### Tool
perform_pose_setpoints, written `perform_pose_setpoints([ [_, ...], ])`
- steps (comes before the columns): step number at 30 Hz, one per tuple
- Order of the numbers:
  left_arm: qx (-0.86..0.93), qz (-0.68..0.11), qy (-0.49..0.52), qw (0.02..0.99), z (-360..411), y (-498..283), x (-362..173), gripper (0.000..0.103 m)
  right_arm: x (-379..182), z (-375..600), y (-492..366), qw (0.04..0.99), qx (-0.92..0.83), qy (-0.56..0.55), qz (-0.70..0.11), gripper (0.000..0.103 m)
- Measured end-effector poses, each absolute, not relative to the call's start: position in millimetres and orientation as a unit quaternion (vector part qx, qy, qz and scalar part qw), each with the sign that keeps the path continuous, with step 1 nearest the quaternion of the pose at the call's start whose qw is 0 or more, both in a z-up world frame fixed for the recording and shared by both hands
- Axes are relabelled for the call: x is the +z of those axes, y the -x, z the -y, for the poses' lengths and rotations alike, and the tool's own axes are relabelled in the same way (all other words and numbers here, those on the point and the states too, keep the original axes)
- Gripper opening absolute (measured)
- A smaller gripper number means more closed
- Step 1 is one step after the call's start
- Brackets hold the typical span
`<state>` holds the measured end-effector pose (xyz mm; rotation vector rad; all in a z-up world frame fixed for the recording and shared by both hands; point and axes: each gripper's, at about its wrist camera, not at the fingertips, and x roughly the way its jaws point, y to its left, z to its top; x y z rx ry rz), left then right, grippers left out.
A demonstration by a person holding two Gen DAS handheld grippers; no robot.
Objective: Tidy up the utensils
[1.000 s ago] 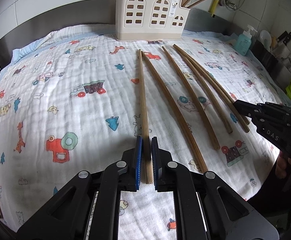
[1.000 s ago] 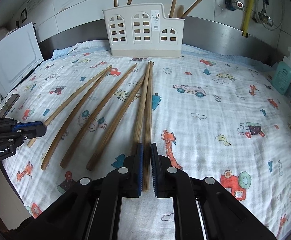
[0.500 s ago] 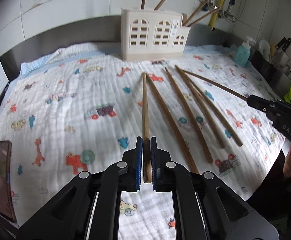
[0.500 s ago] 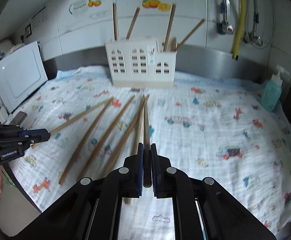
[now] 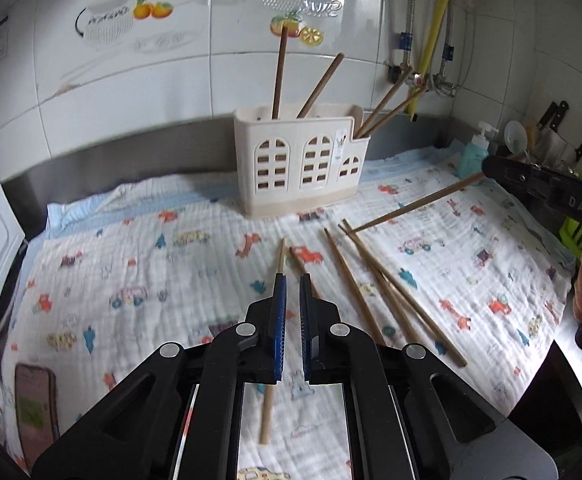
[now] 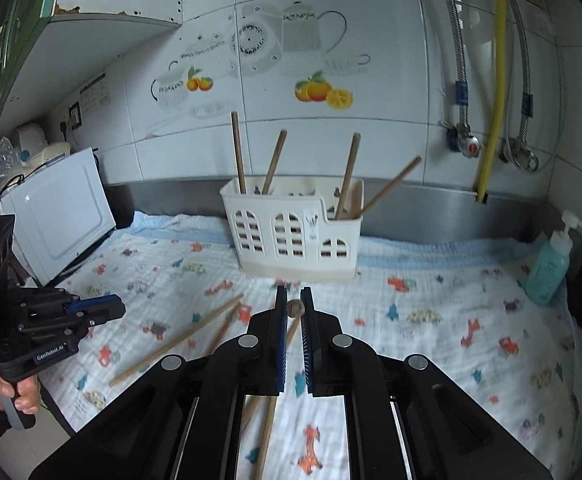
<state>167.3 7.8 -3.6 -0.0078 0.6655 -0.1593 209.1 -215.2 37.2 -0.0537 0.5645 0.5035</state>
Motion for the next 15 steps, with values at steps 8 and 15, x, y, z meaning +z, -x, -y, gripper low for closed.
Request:
perform_pose_setpoints([
  [8,-0.074,-0.365,0.003,0.928,-16.8,-162.1,-21.9,0.008,42.9,206.7,-214.2,0.929,0.251,0.043,-0.269,0.007],
  [15,-0.067,-0.411,0.001,0.909,-21.7,-153.6,-61.0,0.030,43.0,205.2,-212.0,0.929,0.251,0.048,-0.266,0.007],
])
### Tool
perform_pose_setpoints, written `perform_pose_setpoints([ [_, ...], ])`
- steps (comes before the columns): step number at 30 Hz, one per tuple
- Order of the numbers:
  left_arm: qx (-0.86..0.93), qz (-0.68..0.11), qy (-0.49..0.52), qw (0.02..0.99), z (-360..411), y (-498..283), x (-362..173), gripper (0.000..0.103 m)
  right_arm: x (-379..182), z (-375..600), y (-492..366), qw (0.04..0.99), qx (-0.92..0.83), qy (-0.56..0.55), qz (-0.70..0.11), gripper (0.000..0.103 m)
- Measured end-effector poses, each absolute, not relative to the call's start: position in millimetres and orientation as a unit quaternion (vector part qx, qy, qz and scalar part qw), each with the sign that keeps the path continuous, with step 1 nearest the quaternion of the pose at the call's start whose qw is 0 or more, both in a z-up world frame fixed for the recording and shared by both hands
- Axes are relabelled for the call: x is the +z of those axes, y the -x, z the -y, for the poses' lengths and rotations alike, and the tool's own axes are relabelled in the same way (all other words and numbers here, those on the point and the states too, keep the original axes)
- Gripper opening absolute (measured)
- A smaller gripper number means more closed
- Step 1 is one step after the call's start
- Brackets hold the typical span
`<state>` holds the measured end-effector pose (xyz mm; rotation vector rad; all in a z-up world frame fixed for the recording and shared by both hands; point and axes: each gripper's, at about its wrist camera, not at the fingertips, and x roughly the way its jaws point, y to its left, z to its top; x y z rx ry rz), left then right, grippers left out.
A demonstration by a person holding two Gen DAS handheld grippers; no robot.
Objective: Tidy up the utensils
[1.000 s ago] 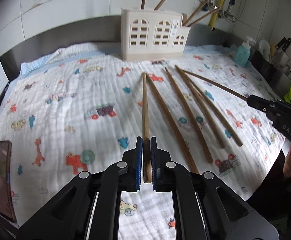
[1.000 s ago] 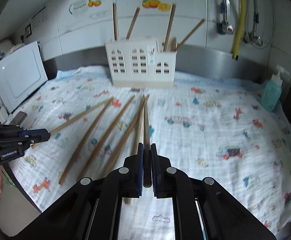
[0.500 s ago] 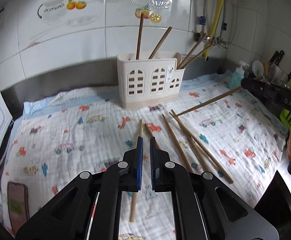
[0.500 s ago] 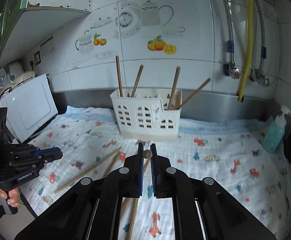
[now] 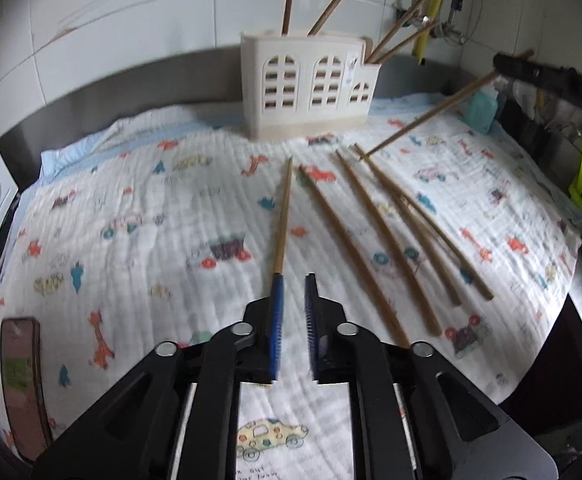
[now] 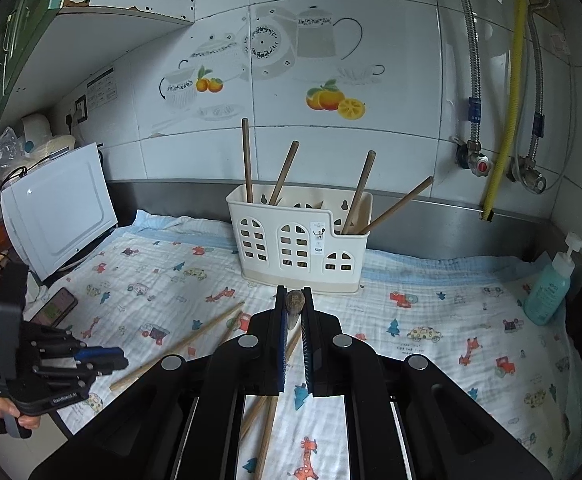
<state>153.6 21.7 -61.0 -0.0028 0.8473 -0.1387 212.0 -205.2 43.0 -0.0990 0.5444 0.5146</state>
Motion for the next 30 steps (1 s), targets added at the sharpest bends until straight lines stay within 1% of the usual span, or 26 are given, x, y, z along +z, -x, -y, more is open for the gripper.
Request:
perform_pose_setpoints([
  [1,-0.062,-0.413,0.002,0.908,-22.9,-151.2,-65.8,0.040,43.4,205.1,-212.1,0.930,0.251,0.049,-0.265,0.007],
  [2,-0.057,-0.415,0.002,0.908,-24.6,-148.8,-70.2,0.045,43.6,205.1,-212.2,0.930,0.251,0.050,-0.265,0.007],
  [7,-0.054,-0.426,0.011,0.903,-30.7,-147.7,-84.3,0.043,42.5,204.4,-211.9,0.929,0.251,0.052,-0.266,0.007],
  [8,-0.054,-0.431,0.014,0.901,-32.6,-148.7,-87.7,0.034,42.4,204.2,-212.2,0.929,0.251,0.052,-0.267,0.007],
  [9,-0.055,-0.435,0.016,0.899,-33.6,-149.2,-90.5,0.027,42.1,203.9,-212.1,0.929,0.251,0.052,-0.267,0.007],
  [12,-0.055,-0.438,0.012,0.897,-33.6,-150.0,-95.6,0.020,42.1,203.8,-211.8,0.928,0.252,0.055,-0.268,0.007],
  [14,-0.055,-0.440,0.011,0.896,-33.1,-151.1,-98.6,0.018,42.4,203.8,-212.5,0.928,0.252,0.055,-0.268,0.007],
  [15,-0.056,-0.442,0.010,0.895,-32.6,-151.8,-100.0,0.014,42.3,203.8,-212.6,0.928,0.251,0.055,-0.268,0.007],
  [16,-0.052,-0.445,0.005,0.894,-31.9,-152.4,-102.5,0.013,42.2,203.7,-212.7,0.928,0.251,0.055,-0.269,0.007],
  [18,-0.045,-0.442,-0.009,0.896,-29.2,-151.8,-102.6,0.008,42.1,203.5,-213.2,0.928,0.251,0.056,-0.270,0.007],
  [22,-0.038,-0.434,-0.003,0.900,-29.1,-152.7,-94.3,0.008,42.9,203.5,-213.4,0.928,0.251,0.054,-0.269,0.007],
  [30,-0.045,-0.365,0.011,0.930,-31.4,-153.8,-43.8,0.007,51.3,201.6,-217.3,0.930,0.254,0.055,-0.259,0.007],
])
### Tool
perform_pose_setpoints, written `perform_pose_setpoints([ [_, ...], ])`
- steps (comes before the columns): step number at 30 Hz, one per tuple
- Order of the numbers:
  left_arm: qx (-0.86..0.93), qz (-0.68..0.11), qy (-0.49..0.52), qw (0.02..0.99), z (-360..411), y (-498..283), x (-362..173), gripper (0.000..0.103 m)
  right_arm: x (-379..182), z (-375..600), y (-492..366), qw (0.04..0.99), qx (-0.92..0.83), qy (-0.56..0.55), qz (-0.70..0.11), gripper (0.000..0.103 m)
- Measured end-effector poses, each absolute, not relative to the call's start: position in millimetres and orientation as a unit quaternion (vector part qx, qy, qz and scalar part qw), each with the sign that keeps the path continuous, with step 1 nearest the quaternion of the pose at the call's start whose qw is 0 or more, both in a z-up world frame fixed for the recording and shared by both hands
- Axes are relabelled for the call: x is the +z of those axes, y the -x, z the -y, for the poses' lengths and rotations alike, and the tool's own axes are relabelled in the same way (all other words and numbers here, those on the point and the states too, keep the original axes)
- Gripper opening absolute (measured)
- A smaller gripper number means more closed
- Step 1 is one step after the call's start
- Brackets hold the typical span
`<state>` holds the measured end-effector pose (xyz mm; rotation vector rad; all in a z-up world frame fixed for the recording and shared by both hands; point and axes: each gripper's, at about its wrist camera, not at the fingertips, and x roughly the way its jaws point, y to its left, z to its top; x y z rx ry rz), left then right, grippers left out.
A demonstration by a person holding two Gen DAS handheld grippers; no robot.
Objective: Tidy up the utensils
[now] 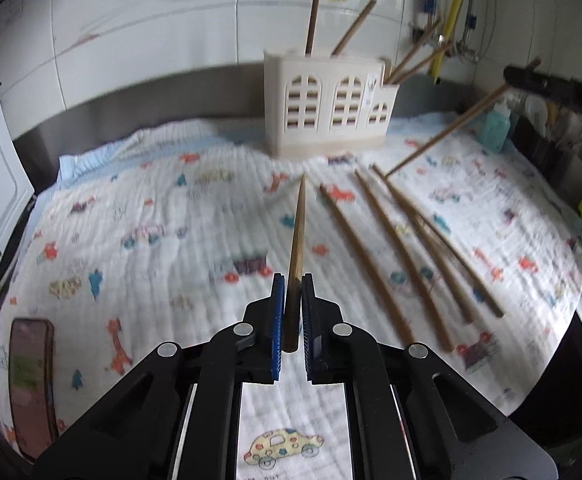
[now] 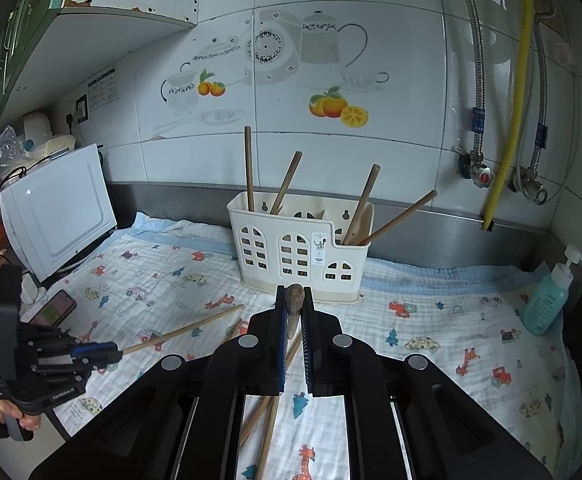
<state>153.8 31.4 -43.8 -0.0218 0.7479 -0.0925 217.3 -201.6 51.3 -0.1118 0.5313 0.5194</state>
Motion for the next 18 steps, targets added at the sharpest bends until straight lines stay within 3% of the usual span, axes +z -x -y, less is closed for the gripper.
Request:
perform_pose_setpoints([
  [12,-0.059,-0.298,-0.008,0.953,-20.0,-183.6,9.5,0.003,74.2,194.7,-237.0,0.927,0.268,0.057,-0.254,0.007],
  [18,-0.072,-0.324,-0.001,0.943,-25.9,-184.2,1.4,0.004,82.3,193.2,-238.5,0.929,0.268,0.065,-0.247,0.007],
])
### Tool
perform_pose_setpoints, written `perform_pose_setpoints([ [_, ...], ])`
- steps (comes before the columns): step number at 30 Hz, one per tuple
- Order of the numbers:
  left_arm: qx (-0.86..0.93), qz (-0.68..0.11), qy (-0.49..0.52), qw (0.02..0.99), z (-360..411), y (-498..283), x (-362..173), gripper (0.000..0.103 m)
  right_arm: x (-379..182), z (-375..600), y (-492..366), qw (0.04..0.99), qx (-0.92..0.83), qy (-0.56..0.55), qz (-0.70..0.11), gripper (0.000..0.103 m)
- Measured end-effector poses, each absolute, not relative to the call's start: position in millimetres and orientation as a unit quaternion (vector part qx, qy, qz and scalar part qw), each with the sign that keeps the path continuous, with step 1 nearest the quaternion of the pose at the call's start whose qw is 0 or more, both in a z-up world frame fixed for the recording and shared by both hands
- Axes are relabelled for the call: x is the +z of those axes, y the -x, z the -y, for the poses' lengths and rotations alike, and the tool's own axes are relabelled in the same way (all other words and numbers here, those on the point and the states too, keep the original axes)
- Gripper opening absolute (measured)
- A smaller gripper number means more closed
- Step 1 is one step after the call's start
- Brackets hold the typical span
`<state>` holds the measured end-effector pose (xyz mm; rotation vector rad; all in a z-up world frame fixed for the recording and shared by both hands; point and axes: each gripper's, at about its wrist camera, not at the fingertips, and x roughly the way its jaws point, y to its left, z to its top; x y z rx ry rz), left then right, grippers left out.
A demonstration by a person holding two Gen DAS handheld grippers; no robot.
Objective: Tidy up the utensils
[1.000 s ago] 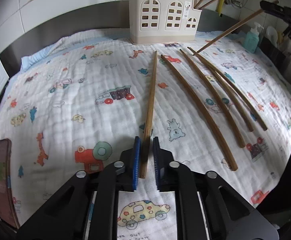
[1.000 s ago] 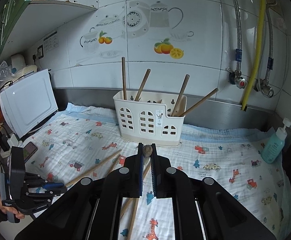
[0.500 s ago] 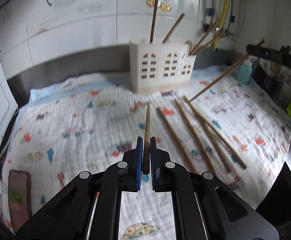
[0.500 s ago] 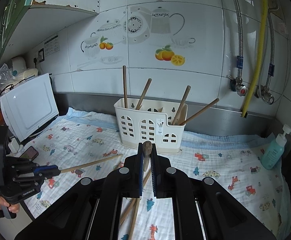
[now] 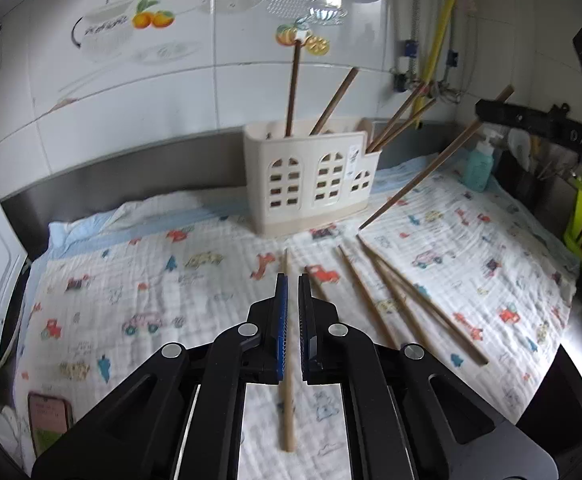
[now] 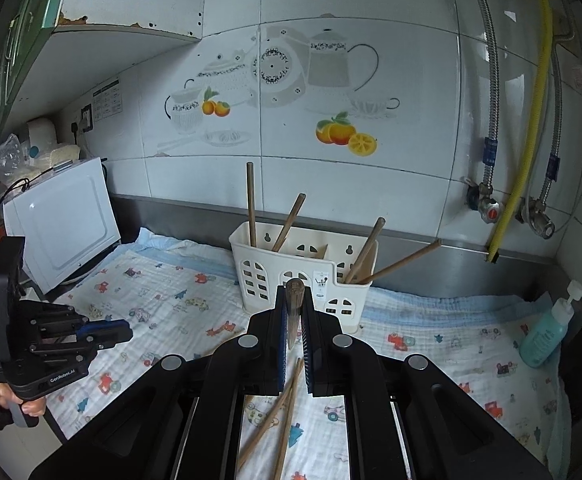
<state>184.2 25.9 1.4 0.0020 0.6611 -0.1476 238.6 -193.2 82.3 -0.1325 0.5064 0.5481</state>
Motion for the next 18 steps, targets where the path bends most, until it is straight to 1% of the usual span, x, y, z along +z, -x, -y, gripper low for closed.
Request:
perform_pose_setpoints([
  [5,-0.083,-0.360,-0.004,0.929,-26.2,-174.2,-22.5,0.008,76.6,193.4,-236.6,0.927,0.270,0.060,-0.252,0.007],
  [12,-0.081,-0.414,0.016,0.907,-31.1,-165.3,-67.5,0.008,73.2,191.7,-235.0,0.926,0.271,0.063,-0.256,0.007],
  [18,-0.073,-0.435,0.032,0.897,-35.5,-162.9,-89.6,0.008,70.4,190.5,-233.8,0.924,0.272,0.066,-0.259,0.007],
])
